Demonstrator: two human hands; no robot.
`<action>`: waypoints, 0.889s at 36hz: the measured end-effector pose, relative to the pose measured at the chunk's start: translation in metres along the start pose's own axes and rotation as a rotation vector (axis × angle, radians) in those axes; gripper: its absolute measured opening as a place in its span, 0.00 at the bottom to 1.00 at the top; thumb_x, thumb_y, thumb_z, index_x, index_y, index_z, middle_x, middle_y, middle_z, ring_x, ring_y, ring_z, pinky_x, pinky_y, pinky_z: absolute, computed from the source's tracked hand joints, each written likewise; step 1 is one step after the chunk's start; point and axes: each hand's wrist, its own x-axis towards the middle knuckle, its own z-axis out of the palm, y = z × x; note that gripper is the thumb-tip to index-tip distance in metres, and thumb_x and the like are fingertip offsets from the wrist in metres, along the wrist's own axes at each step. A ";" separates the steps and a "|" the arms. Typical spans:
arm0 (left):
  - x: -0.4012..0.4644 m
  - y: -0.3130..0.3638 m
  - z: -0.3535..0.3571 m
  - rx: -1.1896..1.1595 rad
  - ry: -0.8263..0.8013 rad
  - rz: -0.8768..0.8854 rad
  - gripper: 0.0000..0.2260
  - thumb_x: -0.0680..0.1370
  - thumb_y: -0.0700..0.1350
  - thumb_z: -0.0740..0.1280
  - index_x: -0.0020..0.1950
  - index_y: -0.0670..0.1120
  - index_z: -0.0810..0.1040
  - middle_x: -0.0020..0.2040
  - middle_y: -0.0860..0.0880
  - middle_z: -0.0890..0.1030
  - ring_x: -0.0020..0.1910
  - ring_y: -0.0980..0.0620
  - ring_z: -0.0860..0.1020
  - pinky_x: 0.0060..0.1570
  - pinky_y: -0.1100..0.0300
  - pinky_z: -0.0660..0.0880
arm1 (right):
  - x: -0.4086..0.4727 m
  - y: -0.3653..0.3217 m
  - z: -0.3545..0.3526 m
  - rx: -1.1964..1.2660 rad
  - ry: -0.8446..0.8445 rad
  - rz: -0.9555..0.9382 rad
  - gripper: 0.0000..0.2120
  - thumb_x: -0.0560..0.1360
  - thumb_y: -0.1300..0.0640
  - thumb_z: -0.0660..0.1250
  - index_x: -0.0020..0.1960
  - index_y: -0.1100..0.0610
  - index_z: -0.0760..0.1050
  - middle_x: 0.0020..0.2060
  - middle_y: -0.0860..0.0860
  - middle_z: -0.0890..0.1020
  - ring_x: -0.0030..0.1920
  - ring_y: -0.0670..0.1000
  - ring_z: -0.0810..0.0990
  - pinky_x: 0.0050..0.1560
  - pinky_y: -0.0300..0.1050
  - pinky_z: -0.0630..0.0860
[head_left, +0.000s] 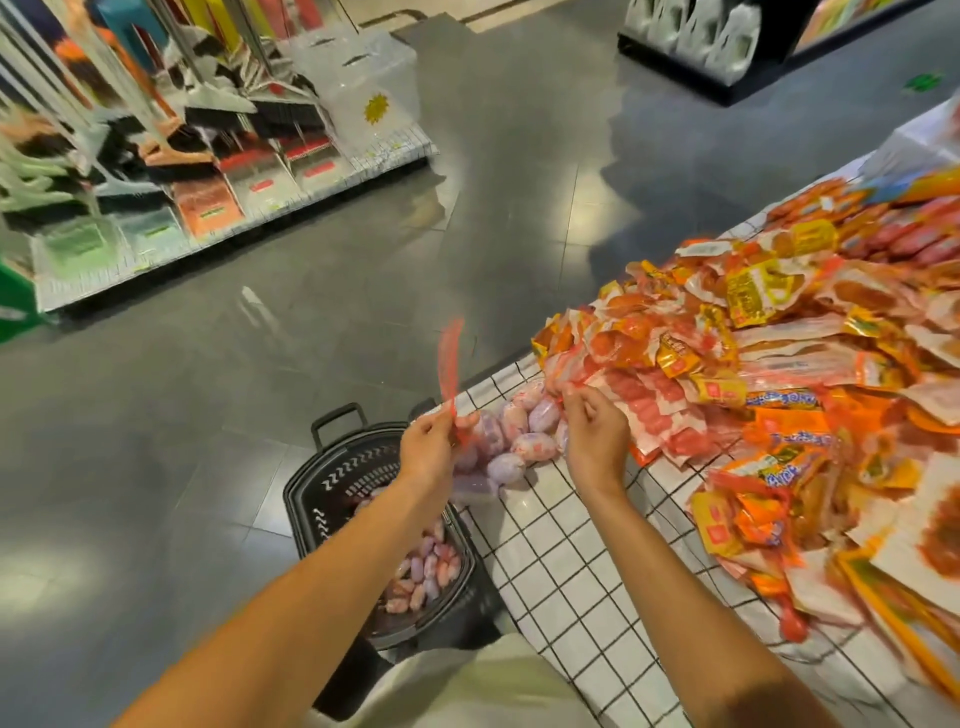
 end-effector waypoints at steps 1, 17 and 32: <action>0.003 -0.002 -0.003 0.017 -0.008 0.003 0.12 0.84 0.42 0.62 0.41 0.42 0.78 0.32 0.51 0.83 0.52 0.44 0.78 0.65 0.46 0.72 | -0.003 0.002 -0.001 0.001 -0.013 -0.014 0.12 0.83 0.56 0.65 0.40 0.49 0.78 0.29 0.38 0.78 0.31 0.39 0.72 0.33 0.30 0.67; 0.001 -0.051 -0.070 0.820 -0.065 0.427 0.19 0.79 0.44 0.71 0.69 0.46 0.73 0.68 0.46 0.71 0.68 0.49 0.68 0.66 0.56 0.67 | -0.071 0.063 -0.009 -0.104 -0.186 0.030 0.18 0.78 0.63 0.70 0.64 0.46 0.76 0.58 0.41 0.81 0.59 0.38 0.78 0.61 0.45 0.79; 0.017 -0.075 -0.050 0.752 -0.048 0.397 0.39 0.73 0.37 0.76 0.79 0.48 0.60 0.68 0.47 0.63 0.63 0.46 0.75 0.64 0.50 0.76 | -0.052 0.049 0.013 -0.209 -0.262 0.166 0.14 0.74 0.62 0.76 0.58 0.60 0.78 0.51 0.54 0.83 0.44 0.49 0.83 0.38 0.26 0.73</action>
